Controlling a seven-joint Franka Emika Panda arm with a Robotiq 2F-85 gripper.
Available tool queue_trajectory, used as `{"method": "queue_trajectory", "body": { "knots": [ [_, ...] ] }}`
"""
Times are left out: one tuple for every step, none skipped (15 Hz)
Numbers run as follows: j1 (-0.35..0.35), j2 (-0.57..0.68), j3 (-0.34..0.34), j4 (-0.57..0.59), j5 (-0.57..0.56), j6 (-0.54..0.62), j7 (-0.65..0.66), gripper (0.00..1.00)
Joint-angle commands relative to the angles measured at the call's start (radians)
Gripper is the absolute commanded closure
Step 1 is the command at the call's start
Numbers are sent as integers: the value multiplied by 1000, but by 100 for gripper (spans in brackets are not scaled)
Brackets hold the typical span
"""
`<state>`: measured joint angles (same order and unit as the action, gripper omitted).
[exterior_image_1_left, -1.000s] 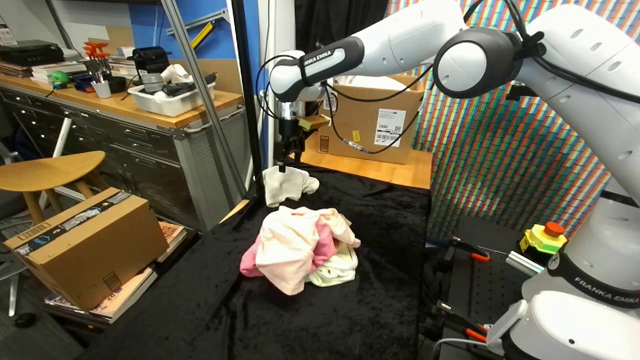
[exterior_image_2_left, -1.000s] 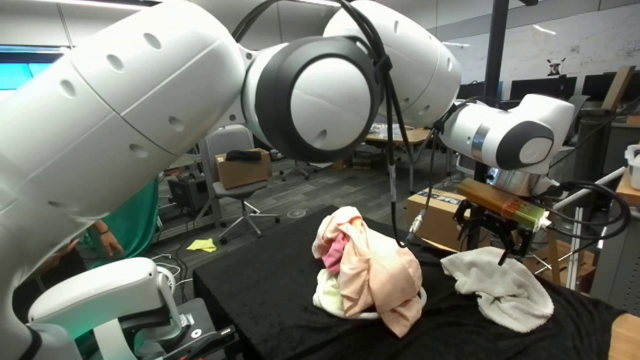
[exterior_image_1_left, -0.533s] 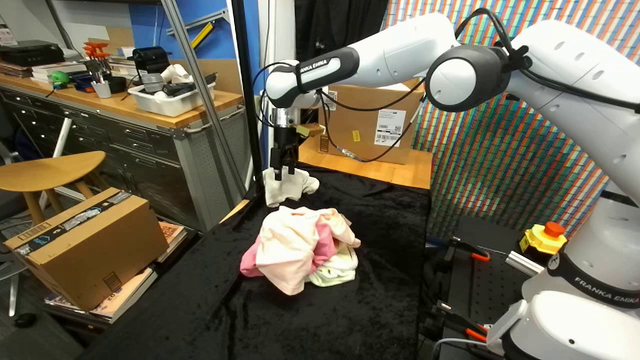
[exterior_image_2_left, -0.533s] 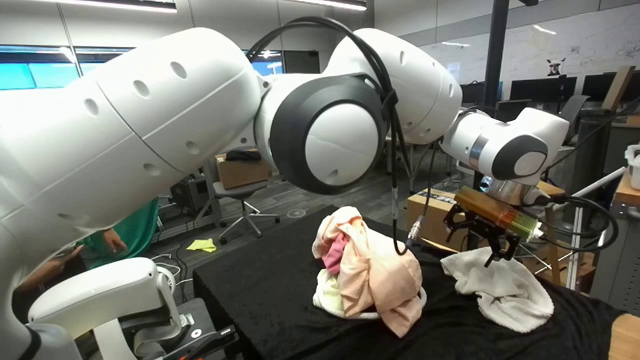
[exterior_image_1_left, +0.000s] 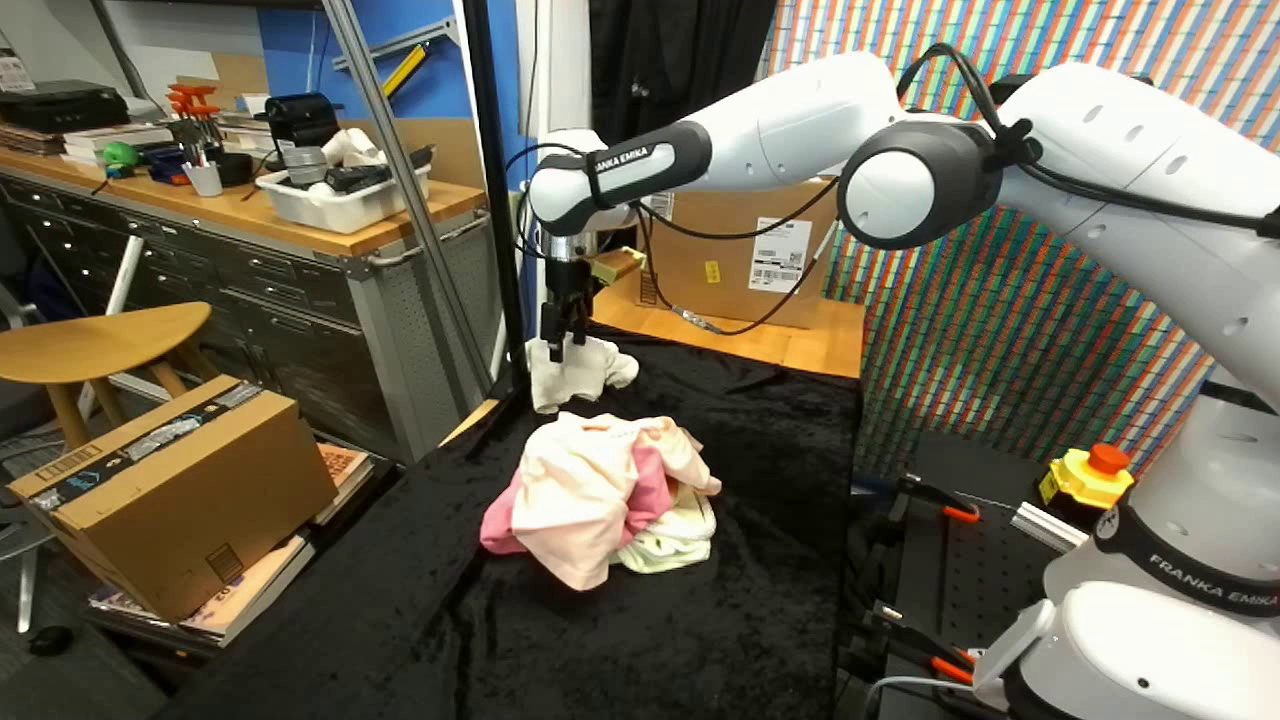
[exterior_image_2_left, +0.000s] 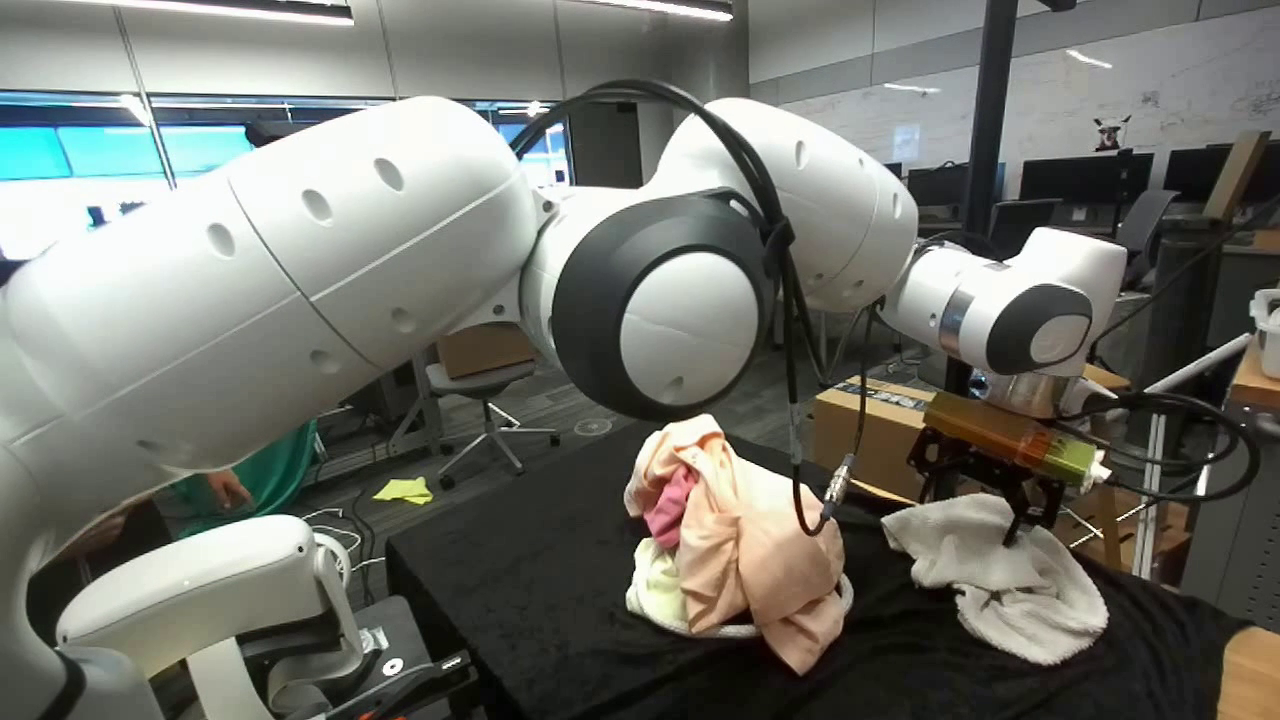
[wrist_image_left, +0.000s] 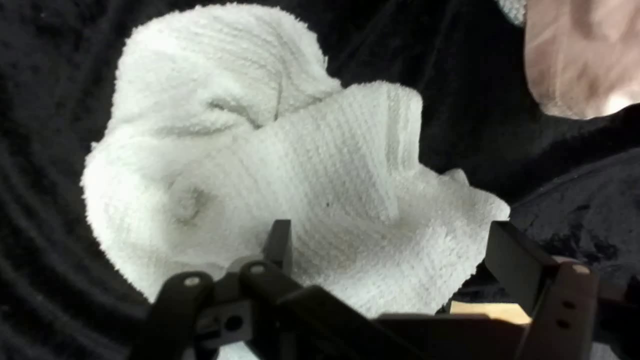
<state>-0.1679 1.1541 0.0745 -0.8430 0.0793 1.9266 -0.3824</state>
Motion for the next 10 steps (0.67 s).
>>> {"method": "queue_trajectory", "body": {
  "knots": [
    [27, 35, -26, 55, -28, 119, 14, 0],
    [29, 41, -28, 52, -27, 163, 19, 0],
    [32, 45, -32, 48, -29, 192, 21, 0],
    [33, 50, -36, 42, -28, 209, 30, 0],
    [33, 55, -40, 37, -26, 224, 39, 0],
    [33, 60, -46, 29, -25, 234, 47, 0],
    [34, 68, -54, 27, -27, 244, 57, 0],
    [36, 77, -68, 24, -32, 256, 74, 0],
    [37, 87, -79, 25, -34, 265, 91, 0],
    [36, 91, -89, 20, -33, 271, 107, 0]
  ]
}}
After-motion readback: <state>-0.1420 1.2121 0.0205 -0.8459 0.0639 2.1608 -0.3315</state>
